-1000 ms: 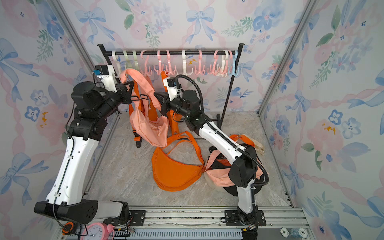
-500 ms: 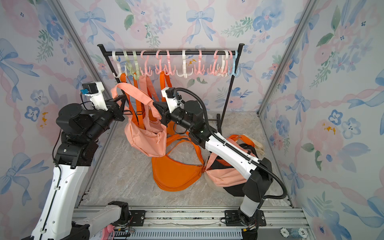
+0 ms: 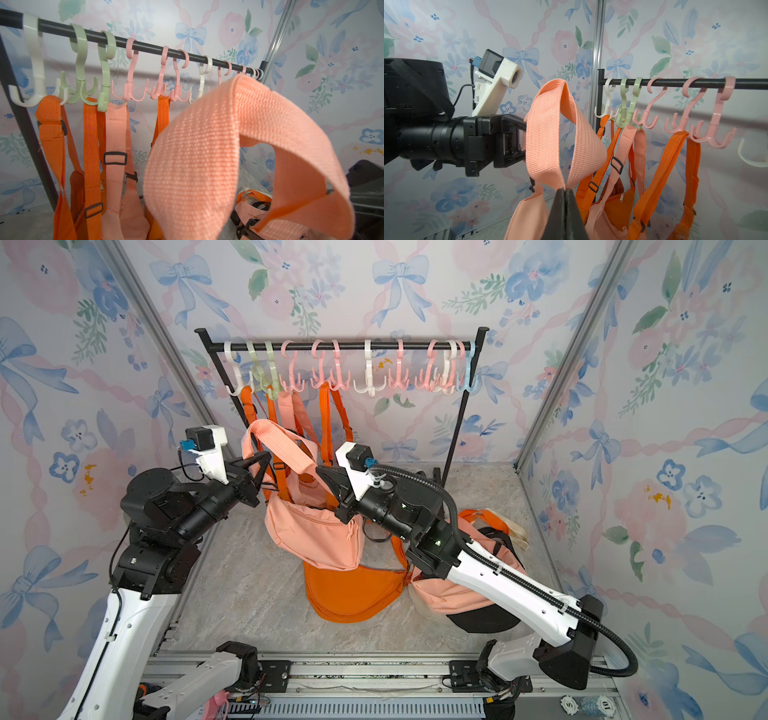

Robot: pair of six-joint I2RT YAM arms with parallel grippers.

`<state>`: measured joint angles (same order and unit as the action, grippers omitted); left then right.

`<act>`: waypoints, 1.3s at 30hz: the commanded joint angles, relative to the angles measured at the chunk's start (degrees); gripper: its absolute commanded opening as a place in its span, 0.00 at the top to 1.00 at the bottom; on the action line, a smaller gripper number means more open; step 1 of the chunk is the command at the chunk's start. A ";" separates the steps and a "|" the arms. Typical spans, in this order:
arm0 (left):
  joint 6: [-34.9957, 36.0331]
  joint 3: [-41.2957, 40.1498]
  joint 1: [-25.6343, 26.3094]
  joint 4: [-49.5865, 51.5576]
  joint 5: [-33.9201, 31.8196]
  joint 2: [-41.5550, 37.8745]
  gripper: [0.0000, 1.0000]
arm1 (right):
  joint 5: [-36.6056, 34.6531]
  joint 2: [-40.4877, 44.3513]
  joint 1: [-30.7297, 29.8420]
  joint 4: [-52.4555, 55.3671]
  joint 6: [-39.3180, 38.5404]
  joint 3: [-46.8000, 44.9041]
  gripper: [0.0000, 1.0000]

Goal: Take the bag off the hook
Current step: Place the bag inside the bag.

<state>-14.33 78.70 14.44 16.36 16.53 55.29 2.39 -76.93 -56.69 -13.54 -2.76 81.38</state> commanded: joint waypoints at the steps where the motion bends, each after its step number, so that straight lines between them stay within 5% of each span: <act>1: 3.34 -1.03 4.09 -1.57 0.48 -0.41 1.00 | -4.00 4.63 -2.04 0.56 -3.69 -2.96 1.00; 8: 4.13 -4.40 11.81 -1.48 -6.13 -1.84 1.00 | -7.01 13.78 -5.57 3.92 -4.98 -9.27 1.00; 13: 4.53 -9.80 17.33 -1.67 -17.99 -4.13 1.00 | -10.74 18.97 -8.75 5.72 -6.63 -15.25 1.00; 19: 3.12 -16.28 20.62 -2.90 -21.74 -7.27 1.00 | -15.40 25.31 -11.17 5.50 -6.48 -23.71 1.00; 29: -0.19 -27.03 21.42 -3.22 -25.11 -11.01 1.00 | -18.93 28.56 -12.66 6.23 -4.97 -30.46 1.00; 39: -3.27 -33.35 21.22 -7.43 -28.60 -6.31 1.00 | -22.44 26.51 -8.68 4.75 -1.93 -35.02 1.00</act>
<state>-15.75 46.81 35.66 12.45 -9.23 47.97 -18.28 -50.00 -67.09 -6.81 -7.09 47.94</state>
